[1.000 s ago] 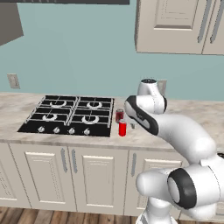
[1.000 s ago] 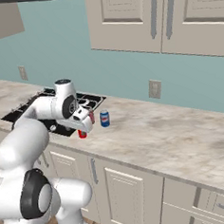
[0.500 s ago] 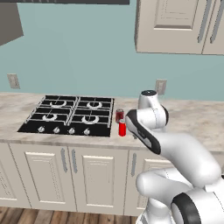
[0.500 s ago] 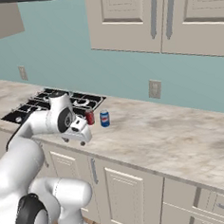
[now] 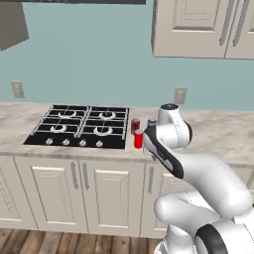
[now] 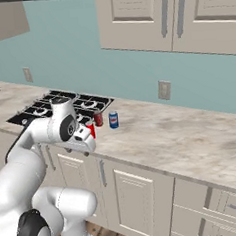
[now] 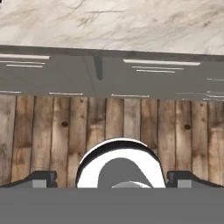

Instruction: Four empty soda cans are scattered around the kitchen. Gather all the cans and cluster them next to the stove for recycling.

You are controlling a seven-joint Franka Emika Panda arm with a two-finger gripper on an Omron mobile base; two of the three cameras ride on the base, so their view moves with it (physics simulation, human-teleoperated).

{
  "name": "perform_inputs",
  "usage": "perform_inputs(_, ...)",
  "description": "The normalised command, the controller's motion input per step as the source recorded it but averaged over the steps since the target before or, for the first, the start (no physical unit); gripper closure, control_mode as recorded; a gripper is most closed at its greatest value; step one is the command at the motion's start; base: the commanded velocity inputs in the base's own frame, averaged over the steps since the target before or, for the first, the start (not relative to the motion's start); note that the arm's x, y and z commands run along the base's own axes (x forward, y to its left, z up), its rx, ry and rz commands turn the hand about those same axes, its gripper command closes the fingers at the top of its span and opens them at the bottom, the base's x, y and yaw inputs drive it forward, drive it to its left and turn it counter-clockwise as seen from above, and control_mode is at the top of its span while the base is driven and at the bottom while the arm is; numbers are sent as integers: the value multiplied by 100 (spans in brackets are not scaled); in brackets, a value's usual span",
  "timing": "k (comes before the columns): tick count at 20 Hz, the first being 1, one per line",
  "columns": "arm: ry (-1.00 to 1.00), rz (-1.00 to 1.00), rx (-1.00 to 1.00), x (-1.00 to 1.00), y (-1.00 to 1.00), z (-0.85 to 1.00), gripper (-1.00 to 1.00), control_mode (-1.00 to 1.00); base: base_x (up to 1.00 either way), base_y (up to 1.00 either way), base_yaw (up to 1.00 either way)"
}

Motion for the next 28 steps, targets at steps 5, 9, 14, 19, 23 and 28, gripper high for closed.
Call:
perform_inputs(5,0,0,0,0,0,0,-100,100,-58,23,-1)
perform_inputs(9,0,0,0,0,0,0,-100,100,-28,50,13)
perform_inputs(14,0,0,0,0,0,0,-100,100,-6,46,44)
perform_inputs(19,0,0,0,0,0,0,-100,100,-5,28,50)
perform_inputs(23,0,0,0,0,0,0,-100,100,-7,30,50)
perform_inputs(28,0,0,0,0,0,0,-100,100,-7,34,50)
